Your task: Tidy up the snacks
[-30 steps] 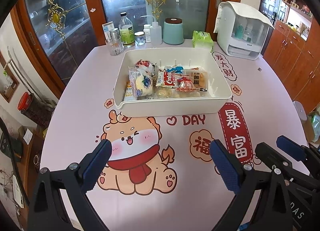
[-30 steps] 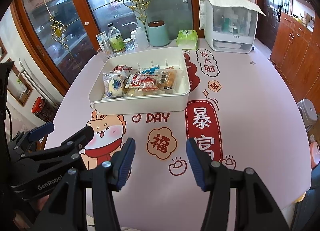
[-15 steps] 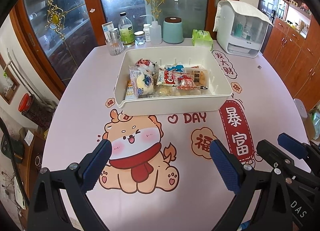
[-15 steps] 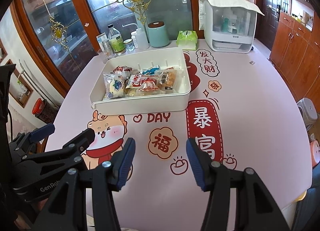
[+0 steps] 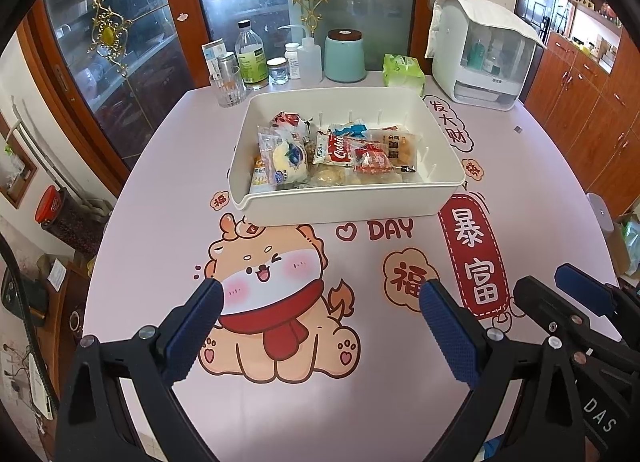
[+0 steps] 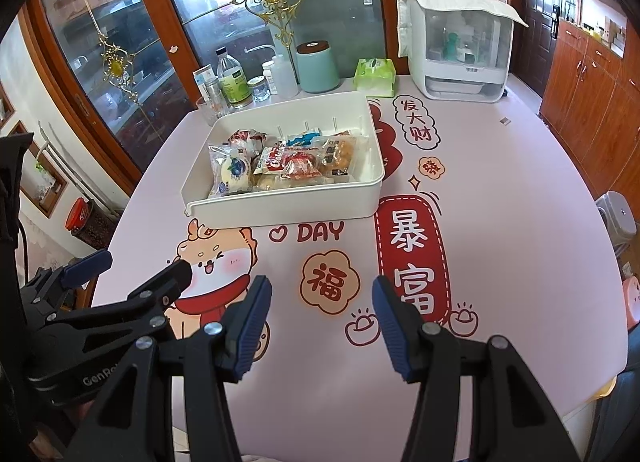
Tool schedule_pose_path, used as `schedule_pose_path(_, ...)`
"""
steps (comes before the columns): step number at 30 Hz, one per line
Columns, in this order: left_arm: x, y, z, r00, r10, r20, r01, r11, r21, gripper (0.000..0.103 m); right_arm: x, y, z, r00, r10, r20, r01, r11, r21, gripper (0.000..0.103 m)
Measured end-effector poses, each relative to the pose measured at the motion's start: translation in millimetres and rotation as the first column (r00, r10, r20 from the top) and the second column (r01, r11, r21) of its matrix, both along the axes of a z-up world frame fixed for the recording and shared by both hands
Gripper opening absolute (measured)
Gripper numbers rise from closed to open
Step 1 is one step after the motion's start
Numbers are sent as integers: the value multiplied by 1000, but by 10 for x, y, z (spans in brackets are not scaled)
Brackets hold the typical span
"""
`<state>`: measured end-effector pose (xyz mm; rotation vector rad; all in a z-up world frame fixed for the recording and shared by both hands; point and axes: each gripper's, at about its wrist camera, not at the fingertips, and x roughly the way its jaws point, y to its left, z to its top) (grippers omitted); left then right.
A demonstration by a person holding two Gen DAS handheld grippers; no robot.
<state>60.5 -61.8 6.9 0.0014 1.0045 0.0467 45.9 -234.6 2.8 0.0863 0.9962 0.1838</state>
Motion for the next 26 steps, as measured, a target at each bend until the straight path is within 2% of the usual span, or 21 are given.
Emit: schedule_pose_path(26,-10,-4,-41,1000,-6,-13,6,1000,-5,98,5,-23,-22,1000,-1,-2,1,1000,3,54)
